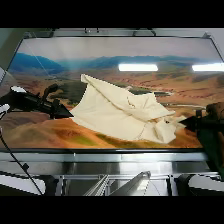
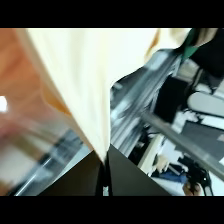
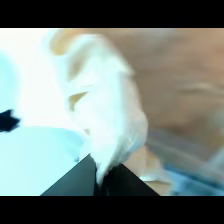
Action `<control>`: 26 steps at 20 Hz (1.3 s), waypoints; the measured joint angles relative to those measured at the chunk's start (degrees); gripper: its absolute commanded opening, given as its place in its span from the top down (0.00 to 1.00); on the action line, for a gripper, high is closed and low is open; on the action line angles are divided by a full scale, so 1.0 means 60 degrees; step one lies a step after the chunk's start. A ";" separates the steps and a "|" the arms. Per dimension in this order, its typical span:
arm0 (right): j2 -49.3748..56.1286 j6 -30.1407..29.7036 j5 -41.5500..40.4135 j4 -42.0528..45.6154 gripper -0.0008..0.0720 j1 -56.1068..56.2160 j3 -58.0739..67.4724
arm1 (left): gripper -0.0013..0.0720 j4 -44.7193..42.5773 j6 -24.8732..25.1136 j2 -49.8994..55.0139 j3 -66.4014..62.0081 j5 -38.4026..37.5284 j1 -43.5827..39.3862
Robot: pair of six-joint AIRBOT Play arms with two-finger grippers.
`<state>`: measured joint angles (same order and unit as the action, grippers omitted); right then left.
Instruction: Fold the shirts.
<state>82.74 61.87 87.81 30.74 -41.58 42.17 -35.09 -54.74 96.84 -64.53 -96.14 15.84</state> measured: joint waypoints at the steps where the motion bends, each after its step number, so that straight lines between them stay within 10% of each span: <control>1: -0.0251 -0.0291 0.0477 -0.1071 0.96 0.0015 0.0164 | 0.96 0.0627 0.0178 -0.0226 -0.0015 -0.0149 0.0168; 8: -0.3417 -0.2109 0.0087 -0.9118 0.96 -0.0011 0.2124 | 0.96 0.7326 0.0645 -0.3235 -0.2448 -0.0583 0.2539; 16: -0.6772 -0.2710 -0.1887 -1.1690 0.96 -0.0648 0.3789 | 0.96 0.9140 -0.0346 -0.6047 -0.6153 0.1126 0.5894; 20: -0.7260 -0.2896 -0.2073 -1.1489 0.96 -0.0914 0.5322 | 0.96 0.9231 -0.0856 -0.5956 -0.8317 0.1392 0.6921; 26: -0.7042 -0.0754 -0.3348 -0.5523 0.96 0.0157 0.5191 | 0.96 0.6091 -0.1461 -0.4645 -0.8331 0.1104 0.5111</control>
<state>40.49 57.34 67.72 -2.39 -40.64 73.32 1.45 -63.51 68.97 -114.52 -89.52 46.50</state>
